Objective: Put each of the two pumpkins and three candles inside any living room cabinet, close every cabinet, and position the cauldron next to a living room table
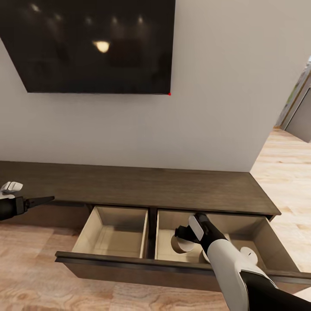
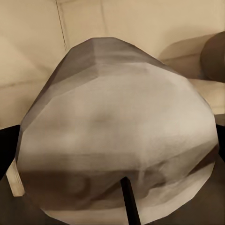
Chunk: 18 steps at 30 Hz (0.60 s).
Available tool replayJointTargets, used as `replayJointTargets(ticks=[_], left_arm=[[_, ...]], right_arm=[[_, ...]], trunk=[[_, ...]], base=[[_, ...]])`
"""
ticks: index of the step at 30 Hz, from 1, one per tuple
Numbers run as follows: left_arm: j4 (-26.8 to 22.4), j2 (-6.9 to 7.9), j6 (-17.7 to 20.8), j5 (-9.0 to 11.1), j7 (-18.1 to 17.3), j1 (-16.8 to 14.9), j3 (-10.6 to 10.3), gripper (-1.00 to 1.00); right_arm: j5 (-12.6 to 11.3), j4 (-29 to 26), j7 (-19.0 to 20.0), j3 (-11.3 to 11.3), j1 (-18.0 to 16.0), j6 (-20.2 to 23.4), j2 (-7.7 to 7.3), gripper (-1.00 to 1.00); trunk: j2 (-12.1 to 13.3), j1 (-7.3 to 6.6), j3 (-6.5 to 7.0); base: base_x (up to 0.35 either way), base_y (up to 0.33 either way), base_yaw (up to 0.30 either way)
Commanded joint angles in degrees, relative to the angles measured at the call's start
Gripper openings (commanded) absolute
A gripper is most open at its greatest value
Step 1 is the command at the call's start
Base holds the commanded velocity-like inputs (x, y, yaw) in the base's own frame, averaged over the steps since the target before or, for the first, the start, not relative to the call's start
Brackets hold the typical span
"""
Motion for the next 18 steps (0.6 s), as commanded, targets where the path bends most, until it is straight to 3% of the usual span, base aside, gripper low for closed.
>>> replayJointTargets(ticks=[1, 18], left_arm=[[0.0, 0.00, 0.3, -0.2, -0.4, -0.1, 0.0, 1.00], [0.0, 0.00, 0.3, -0.2, -0.4, -0.1, 0.0, 1.00]], right_arm=[[-0.7, -0.1, -0.5, -0.2, 0.0, 0.1, 0.04, -1.00], [-0.7, 0.0, -0.5, -0.2, 0.0, 0.1, 0.04, -1.00]], trunk=[[-0.4, 0.22, -0.23], [-7.3, 3.95, -3.29]], base=[[0.000, 0.000, 0.000], [0.000, 0.000, 0.000]])
